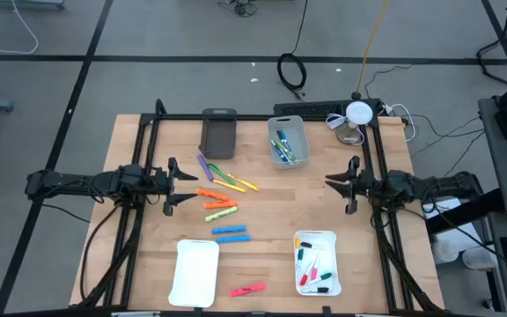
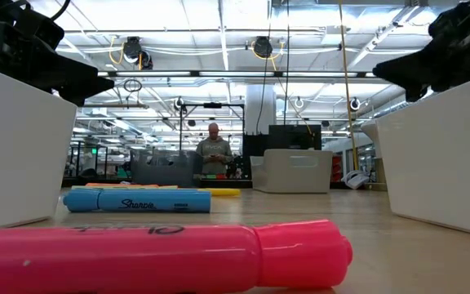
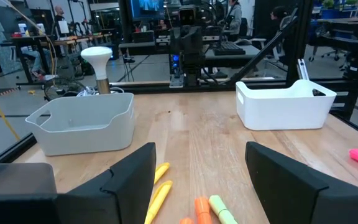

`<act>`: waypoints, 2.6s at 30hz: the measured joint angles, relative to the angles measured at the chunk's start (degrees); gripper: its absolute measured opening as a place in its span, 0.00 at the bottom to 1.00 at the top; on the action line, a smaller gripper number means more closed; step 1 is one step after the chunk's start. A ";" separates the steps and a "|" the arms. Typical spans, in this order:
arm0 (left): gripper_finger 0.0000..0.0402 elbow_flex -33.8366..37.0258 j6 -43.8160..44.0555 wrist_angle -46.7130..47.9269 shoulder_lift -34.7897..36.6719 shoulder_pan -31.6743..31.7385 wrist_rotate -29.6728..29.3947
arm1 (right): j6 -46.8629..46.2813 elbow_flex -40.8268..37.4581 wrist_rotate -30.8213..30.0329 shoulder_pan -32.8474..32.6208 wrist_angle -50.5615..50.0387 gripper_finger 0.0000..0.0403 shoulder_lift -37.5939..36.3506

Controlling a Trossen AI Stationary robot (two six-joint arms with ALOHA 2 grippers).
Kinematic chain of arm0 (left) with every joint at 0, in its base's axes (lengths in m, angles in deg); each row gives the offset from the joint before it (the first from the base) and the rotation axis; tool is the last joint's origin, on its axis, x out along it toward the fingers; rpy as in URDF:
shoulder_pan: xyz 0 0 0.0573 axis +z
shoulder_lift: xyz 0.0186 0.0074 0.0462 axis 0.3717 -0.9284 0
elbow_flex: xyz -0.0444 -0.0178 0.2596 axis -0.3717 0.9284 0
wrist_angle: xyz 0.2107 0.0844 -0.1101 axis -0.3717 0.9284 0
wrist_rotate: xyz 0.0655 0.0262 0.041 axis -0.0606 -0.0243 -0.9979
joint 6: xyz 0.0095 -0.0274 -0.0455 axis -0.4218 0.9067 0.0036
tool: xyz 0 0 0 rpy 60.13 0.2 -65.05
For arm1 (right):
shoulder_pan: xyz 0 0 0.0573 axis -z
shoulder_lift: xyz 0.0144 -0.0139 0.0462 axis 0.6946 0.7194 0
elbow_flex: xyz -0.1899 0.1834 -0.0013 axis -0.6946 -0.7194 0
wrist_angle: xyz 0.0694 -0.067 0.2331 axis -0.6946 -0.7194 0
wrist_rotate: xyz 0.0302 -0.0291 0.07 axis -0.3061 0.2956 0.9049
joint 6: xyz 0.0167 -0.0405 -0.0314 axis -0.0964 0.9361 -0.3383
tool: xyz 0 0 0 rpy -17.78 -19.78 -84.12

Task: Pick & Place Markers
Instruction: Put the pink marker pen into the left white bin

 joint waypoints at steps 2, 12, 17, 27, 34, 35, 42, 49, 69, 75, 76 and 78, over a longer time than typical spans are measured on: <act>0.62 0.00 0.00 0.00 0.00 -0.02 0.00 | 0.17 0.00 0.83 3.30 -0.92 0.10 -0.02; 0.62 0.00 0.00 -0.01 0.01 -0.01 0.00 | 2.23 0.00 5.46 7.68 -1.07 0.01 0.00; 0.62 0.00 0.00 0.00 0.00 -0.02 0.00 | 3.59 0.00 5.41 7.68 1.00 0.00 -2.14; 0.62 0.00 0.00 0.00 0.02 0.00 0.00 | 4.80 0.07 5.39 7.62 -1.29 0.00 -3.18; 0.62 0.00 0.00 0.00 0.02 -0.01 0.00 | 4.64 0.09 2.27 7.64 -2.36 0.00 -2.89; 0.62 0.00 0.00 0.00 0.02 -0.02 0.00 | 4.63 0.09 2.27 7.64 -2.39 0.00 -2.90; 0.62 0.00 0.00 0.00 0.00 -0.01 0.00 | 4.63 0.09 2.29 7.64 -2.59 0.00 -2.89; 0.62 0.00 0.00 0.00 0.02 0.00 0.00 | 4.64 0.09 2.29 7.64 -2.57 0.00 -2.89; 0.62 -0.02 2.68 -20.58 -0.72 -7.62 27.16 | 4.63 0.09 2.31 7.64 -2.55 0.00 -2.89; 0.62 -0.02 -20.24 -27.51 -6.14 -16.78 38.88 | 4.66 0.09 2.33 7.64 -2.55 0.00 -2.89; 0.62 -0.02 -22.18 -28.13 -7.28 -18.20 40.26 | 4.66 0.09 2.33 7.64 -2.55 0.00 -2.89; 0.62 0.02 -22.60 -30.85 -9.15 -20.39 40.37 | 4.65 0.09 2.34 7.64 -2.55 0.00 -2.89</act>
